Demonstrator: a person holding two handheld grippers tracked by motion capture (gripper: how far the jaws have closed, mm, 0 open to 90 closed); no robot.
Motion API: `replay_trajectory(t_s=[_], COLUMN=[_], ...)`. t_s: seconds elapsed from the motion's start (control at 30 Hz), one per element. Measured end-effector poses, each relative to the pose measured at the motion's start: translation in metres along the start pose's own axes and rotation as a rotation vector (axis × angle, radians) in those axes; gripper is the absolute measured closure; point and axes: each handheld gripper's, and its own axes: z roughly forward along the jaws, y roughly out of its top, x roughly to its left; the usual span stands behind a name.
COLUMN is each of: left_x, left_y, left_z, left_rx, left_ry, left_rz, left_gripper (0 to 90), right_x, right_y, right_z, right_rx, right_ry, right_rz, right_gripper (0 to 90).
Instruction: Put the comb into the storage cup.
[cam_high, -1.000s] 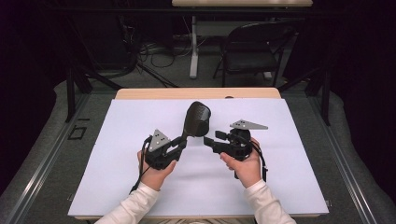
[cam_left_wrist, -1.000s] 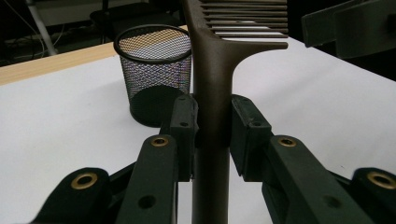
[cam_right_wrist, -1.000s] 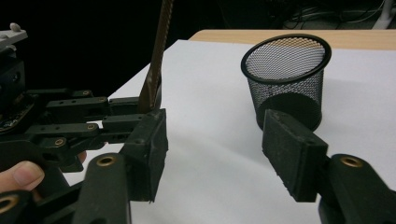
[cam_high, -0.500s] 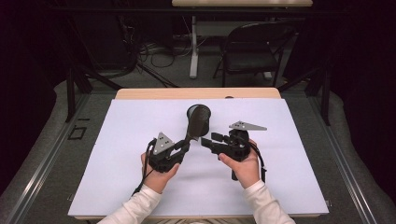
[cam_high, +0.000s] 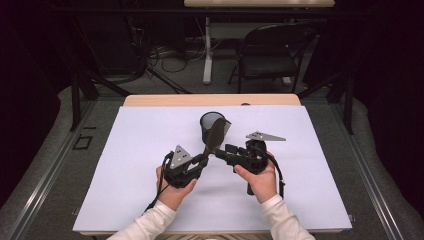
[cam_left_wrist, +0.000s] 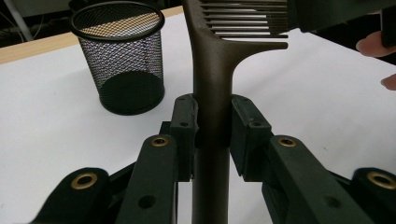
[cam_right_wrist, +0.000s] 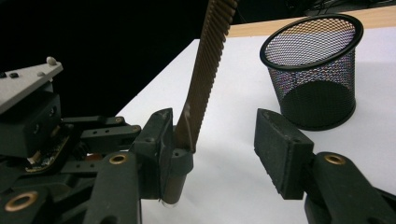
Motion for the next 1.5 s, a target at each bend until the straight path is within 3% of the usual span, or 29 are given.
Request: replay_trajectory(t_s=[0.47,0.93,1.5], left_x=[-0.012,-0.019,-0.025], left_y=[-0.006,-0.009,-0.012], left_z=[0.003,0.004,0.006], left_rx=[0.017,0.026,0.033], left_ry=[-0.009,-0.019,-0.03], left_rz=[0.04,0.044,0.062], left_gripper=[72.5,72.5,72.5], right_x=[-0.002,-0.004,-0.008], right_y=[-0.001,-0.002,-0.002], right_z=[0.0,0.002,0.0], right_rx=[-0.002,0.0,-0.005], right_ry=[0.015,0.057,0.048], right_rz=[0.037,0.08,0.111], right_gripper=[55.1,67.7,73.7])
